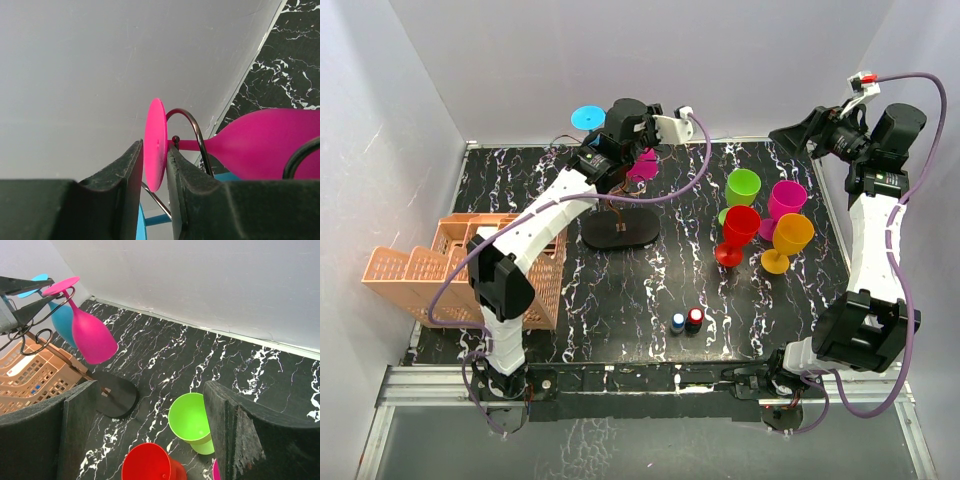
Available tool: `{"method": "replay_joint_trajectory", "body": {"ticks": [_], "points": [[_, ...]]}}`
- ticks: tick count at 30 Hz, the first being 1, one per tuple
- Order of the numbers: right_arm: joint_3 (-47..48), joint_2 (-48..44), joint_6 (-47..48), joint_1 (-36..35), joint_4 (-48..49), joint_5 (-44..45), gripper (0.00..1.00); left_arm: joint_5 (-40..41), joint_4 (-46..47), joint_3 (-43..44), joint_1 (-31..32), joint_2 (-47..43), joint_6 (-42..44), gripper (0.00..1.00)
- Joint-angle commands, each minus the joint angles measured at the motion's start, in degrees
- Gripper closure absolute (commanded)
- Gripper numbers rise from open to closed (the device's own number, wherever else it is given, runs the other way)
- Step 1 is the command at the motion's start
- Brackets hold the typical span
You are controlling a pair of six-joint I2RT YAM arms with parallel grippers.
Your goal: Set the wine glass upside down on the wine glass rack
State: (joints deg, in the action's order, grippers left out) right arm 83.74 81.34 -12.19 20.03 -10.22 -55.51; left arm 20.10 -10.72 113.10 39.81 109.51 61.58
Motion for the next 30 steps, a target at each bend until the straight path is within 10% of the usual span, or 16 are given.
{"method": "replay_joint_trajectory", "body": {"ticks": [1, 30], "points": [[-0.24, -1.8, 0.33, 0.53, 3.56, 0.04, 0.08, -0.49, -0.83, -0.69, -0.16, -5.4, -0.98, 0.75], [-0.69, -2.37, 4.51, 0.71, 1.69, 3.35, 0.08, -7.24, -9.75, -0.5, -0.18, -10.56, -7.93, 0.47]]}}
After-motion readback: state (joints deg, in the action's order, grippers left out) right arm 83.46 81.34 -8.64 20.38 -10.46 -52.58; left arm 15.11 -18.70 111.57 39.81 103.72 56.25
